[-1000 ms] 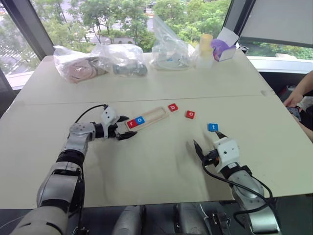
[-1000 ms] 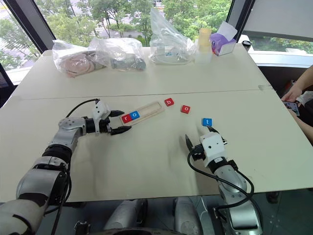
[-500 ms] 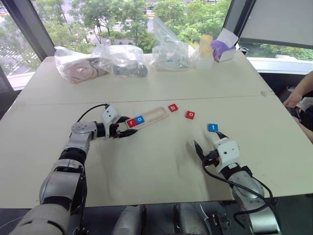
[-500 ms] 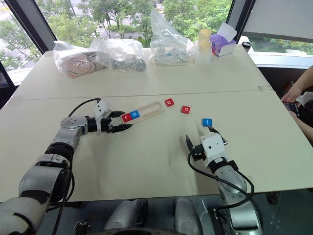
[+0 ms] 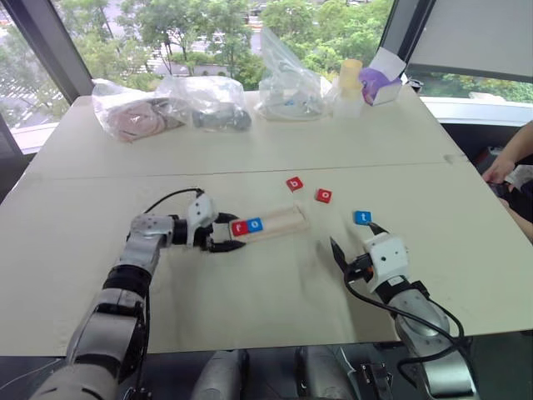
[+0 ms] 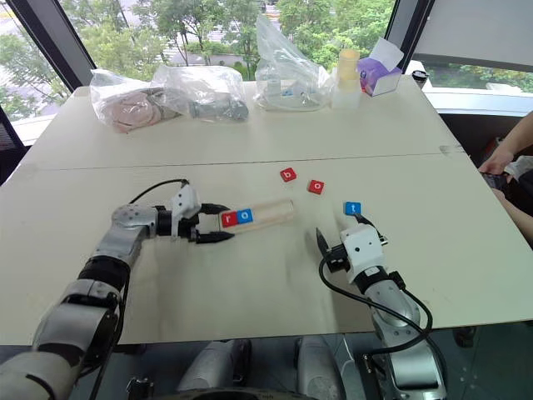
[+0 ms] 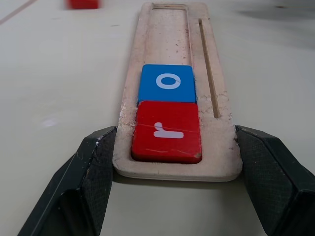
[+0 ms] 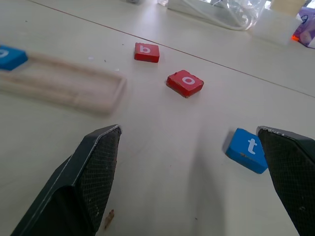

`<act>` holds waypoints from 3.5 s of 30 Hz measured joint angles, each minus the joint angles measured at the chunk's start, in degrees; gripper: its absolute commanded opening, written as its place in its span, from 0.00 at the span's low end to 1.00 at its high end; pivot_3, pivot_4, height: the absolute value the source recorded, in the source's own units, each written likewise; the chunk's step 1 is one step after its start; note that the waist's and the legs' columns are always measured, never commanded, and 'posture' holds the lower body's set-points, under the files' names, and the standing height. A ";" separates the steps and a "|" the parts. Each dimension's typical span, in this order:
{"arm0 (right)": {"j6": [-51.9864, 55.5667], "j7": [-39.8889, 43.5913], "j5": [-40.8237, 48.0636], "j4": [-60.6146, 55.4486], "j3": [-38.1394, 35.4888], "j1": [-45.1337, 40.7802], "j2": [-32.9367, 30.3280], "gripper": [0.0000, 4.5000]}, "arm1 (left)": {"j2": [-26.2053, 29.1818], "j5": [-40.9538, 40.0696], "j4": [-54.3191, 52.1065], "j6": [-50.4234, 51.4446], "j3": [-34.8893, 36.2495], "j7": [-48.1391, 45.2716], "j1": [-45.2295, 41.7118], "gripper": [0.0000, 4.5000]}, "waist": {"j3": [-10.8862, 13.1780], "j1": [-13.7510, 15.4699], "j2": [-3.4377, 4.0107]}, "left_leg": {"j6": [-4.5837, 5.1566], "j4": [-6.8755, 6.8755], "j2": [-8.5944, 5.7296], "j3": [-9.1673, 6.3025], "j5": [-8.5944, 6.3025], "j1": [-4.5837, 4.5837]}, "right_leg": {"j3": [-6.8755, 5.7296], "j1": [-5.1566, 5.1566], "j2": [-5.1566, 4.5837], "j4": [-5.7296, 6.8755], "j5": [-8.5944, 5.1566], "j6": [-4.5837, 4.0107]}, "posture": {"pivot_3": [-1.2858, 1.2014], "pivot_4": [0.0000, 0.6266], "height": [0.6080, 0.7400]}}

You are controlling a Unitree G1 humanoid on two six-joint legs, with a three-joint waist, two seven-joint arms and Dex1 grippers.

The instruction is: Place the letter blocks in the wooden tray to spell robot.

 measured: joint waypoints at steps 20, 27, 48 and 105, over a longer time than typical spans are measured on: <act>0.75 -0.05 -0.07 -0.01 0.12 -0.34 -0.04 1.00 | 1.22 -1.03 -24.08 9.12 -5.86 3.18 12.19 0.70 | 0.00 -0.11 0.00 | 0.00 -0.04 0.03 -0.01 0.00 0.01 | 0.01 -0.05 0.01 -0.01 -0.02 -0.03 | 0.52 0.24 1.00; 0.74 -0.03 -0.07 -0.01 0.17 -0.72 -0.05 1.00 | 2.65 -1.07 -26.16 7.99 -6.45 4.37 13.97 0.70 | -0.01 -0.15 0.01 | 0.00 -0.06 0.04 -0.01 0.00 0.02 | 0.02 -0.05 0.01 -0.02 -0.02 -0.04 | 0.52 0.24 1.00; 2.62 1.02 0.31 -0.01 0.36 -4.25 -0.25 1.00 | 11.44 -4.31 -33.13 12.61 -4.57 5.32 18.68 0.99 | -0.01 -0.53 0.02 | -0.01 -0.18 0.15 0.01 0.00 0.10 | 0.06 -0.08 0.00 -0.05 -0.14 -0.26 | 0.52 0.24 1.00; 24.14 -0.52 3.97 56.44 3.69 -59.70 10.29 0.26 | 12.70 -22.32 -57.02 32.18 9.45 22.55 31.11 1.00 | 0.05 -0.54 0.06 | -0.06 -0.27 0.06 0.02 0.02 -0.48 | 0.03 -0.73 0.02 0.00 0.03 -0.25 | 0.52 0.24 1.00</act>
